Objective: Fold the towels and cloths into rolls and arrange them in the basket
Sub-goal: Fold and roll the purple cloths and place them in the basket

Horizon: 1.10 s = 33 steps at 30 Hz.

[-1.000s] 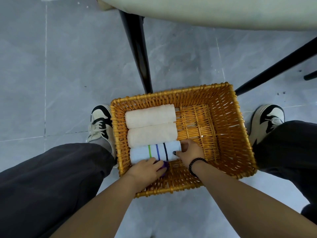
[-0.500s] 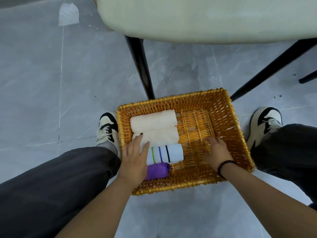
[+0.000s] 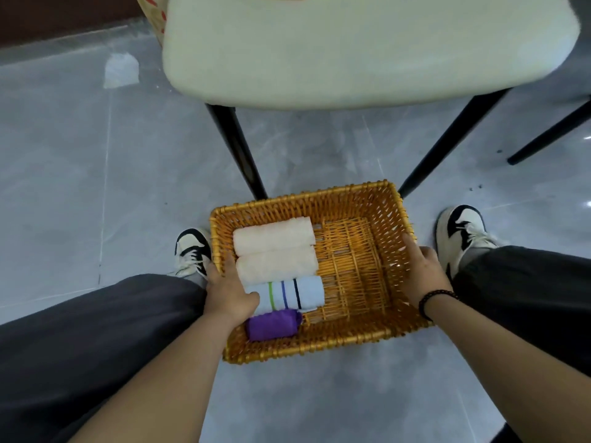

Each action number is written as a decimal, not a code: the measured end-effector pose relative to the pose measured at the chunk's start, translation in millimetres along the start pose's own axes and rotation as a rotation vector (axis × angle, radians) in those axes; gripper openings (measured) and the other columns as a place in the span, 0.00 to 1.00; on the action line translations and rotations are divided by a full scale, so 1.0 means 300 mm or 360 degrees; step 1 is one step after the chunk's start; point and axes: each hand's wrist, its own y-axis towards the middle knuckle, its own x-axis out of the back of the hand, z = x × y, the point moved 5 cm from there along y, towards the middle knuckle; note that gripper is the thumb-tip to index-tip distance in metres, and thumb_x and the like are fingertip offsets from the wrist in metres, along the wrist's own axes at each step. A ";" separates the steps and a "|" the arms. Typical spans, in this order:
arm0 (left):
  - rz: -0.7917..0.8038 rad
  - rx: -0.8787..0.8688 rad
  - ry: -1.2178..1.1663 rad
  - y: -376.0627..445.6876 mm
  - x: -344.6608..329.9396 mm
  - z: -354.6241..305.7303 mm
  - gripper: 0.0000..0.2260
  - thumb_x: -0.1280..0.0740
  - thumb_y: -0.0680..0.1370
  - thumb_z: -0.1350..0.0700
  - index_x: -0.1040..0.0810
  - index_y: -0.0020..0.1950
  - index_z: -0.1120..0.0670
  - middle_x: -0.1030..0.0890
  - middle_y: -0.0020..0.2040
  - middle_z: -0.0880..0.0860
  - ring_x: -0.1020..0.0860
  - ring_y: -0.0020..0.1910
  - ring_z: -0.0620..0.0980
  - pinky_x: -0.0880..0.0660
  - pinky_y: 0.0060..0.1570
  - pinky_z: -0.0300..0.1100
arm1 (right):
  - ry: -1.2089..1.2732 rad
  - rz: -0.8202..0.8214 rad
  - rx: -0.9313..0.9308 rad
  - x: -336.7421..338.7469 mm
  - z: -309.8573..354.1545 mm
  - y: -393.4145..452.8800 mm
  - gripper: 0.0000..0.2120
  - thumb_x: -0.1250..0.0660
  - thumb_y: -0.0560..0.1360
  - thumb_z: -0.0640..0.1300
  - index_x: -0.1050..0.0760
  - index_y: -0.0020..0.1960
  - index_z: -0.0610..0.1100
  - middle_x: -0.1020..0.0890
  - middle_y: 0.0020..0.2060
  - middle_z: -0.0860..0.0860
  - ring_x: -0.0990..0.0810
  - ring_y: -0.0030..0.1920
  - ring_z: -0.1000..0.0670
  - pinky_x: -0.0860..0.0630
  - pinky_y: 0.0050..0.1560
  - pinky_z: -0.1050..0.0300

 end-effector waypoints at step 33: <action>-0.0253 -0.0771 -0.0255 -0.446 0.632 -0.734 0.21 0.34 0.77 0.55 0.32 0.70 0.52 0.34 0.71 0.52 0.27 0.59 0.50 0.32 0.50 0.39 | -0.0255 -0.0090 0.0990 0.736 0.523 -0.449 0.23 0.34 0.76 0.51 0.31 0.69 0.48 0.31 0.68 0.48 0.24 0.60 0.48 0.27 0.56 0.57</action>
